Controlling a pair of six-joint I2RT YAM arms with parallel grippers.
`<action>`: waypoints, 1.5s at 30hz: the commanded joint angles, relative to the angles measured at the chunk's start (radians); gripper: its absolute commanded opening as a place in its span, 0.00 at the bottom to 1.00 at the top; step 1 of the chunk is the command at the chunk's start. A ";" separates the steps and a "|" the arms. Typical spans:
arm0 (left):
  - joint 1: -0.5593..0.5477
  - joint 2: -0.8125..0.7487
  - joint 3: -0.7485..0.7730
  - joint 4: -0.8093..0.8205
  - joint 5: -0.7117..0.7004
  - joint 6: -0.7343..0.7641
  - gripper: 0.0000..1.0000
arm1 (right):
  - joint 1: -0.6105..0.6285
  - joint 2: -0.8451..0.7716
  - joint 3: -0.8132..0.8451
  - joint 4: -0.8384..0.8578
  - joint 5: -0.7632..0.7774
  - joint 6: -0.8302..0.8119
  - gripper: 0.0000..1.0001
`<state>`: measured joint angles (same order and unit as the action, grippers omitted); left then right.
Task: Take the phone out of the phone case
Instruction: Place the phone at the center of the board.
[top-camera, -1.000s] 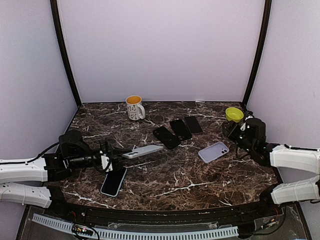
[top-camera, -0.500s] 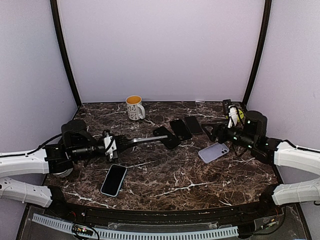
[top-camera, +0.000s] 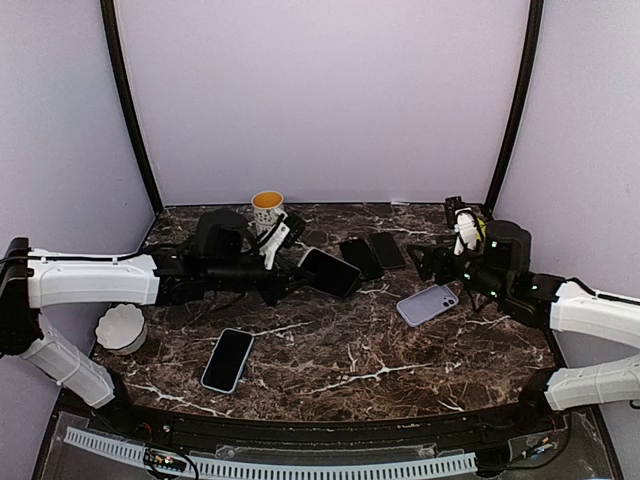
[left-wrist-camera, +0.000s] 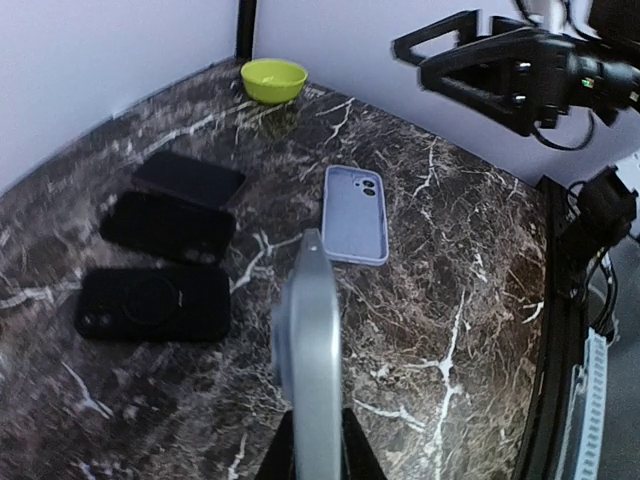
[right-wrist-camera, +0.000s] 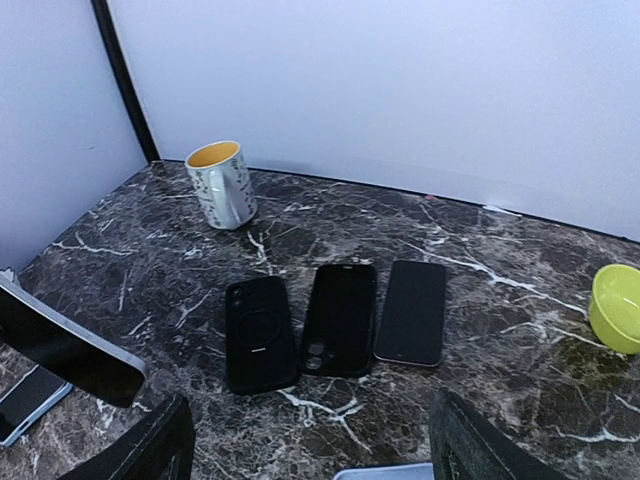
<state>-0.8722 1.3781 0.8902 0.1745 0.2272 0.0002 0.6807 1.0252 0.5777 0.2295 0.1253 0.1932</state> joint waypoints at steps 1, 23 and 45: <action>0.004 0.123 0.101 -0.042 -0.019 -0.459 0.00 | 0.005 -0.072 0.010 -0.019 0.170 0.017 0.82; -0.022 0.497 0.166 0.145 0.150 -1.148 0.06 | 0.005 -0.227 -0.083 -0.052 0.193 0.043 0.84; 0.013 0.511 0.114 0.114 0.133 -1.143 0.53 | 0.005 -0.195 -0.050 -0.105 0.149 0.023 0.84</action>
<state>-0.8825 1.9545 1.0317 0.3256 0.3626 -1.1976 0.6807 0.8116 0.5034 0.1242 0.2970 0.2222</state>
